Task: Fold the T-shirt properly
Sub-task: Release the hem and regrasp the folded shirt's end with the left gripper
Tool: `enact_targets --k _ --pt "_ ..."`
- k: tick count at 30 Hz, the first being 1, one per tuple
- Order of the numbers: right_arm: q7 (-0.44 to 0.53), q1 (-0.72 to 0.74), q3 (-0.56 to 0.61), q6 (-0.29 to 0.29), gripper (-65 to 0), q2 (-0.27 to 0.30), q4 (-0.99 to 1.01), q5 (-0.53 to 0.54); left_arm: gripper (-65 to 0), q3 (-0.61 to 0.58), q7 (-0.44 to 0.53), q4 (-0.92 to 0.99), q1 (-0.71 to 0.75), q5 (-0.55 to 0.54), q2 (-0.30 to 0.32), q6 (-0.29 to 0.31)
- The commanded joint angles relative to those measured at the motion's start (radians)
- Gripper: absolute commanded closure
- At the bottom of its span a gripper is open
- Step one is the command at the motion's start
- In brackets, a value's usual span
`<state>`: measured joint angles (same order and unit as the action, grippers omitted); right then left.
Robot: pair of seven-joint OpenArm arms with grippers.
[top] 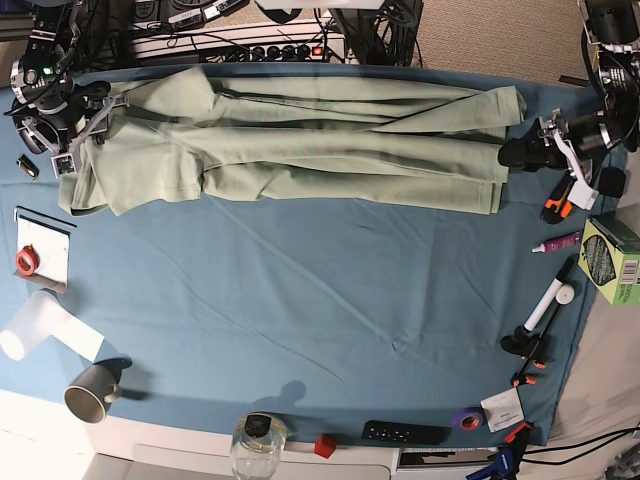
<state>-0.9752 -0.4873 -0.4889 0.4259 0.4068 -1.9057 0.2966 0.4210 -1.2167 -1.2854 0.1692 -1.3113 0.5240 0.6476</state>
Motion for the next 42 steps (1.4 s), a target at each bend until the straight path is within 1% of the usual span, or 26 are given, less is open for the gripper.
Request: enact_targets --k 1,6,11,14,19,23,28,34,42 --pt "0.021 0.003 -0.010 -0.003 -27.0 0.017 -0.017 0.002 -32.8 0.000 -0.055 0.001 0.016 0.079 0.016 -0.021" --pt "0.029 0.003 -0.010 -0.003 -27.0 0.017 -0.017 0.003 -32.8 -0.001 -0.055 0.001 0.034 0.079 0.006 -0.023" --pt "0.033 0.003 -0.010 -0.003 -27.0 0.017 -0.017 0.032 -32.8 -0.014 -0.058 0.001 0.033 0.079 -0.023 -0.023" --pt "0.033 0.003 -0.010 -0.003 -27.0 0.017 -0.017 0.032 -32.8 -0.060 -0.057 0.001 0.033 0.084 -0.036 -0.023" --pt "0.033 0.003 -0.010 -0.003 -27.0 0.017 -0.017 0.032 -32.8 -0.171 -0.040 0.001 0.030 0.112 -0.046 -0.024" --pt "0.033 0.003 -0.010 -0.003 -27.0 0.017 -0.017 0.031 -32.6 -0.190 -0.040 0.001 0.027 0.111 -0.059 -0.023" --pt "0.032 0.003 -0.010 -0.002 -27.0 0.017 -0.017 0.031 -30.6 -0.180 -0.048 0.001 0.029 0.111 -0.054 -0.023" --pt "0.032 0.003 -0.010 -0.002 -27.0 0.017 -0.017 0.031 -30.4 -0.180 -0.074 0.001 0.039 0.084 -0.026 -0.021" --pt "0.032 0.003 -0.010 -0.002 -27.0 0.017 -0.017 0.031 -30.4 -0.180 -0.092 0.001 0.064 0.077 -0.022 -0.019"
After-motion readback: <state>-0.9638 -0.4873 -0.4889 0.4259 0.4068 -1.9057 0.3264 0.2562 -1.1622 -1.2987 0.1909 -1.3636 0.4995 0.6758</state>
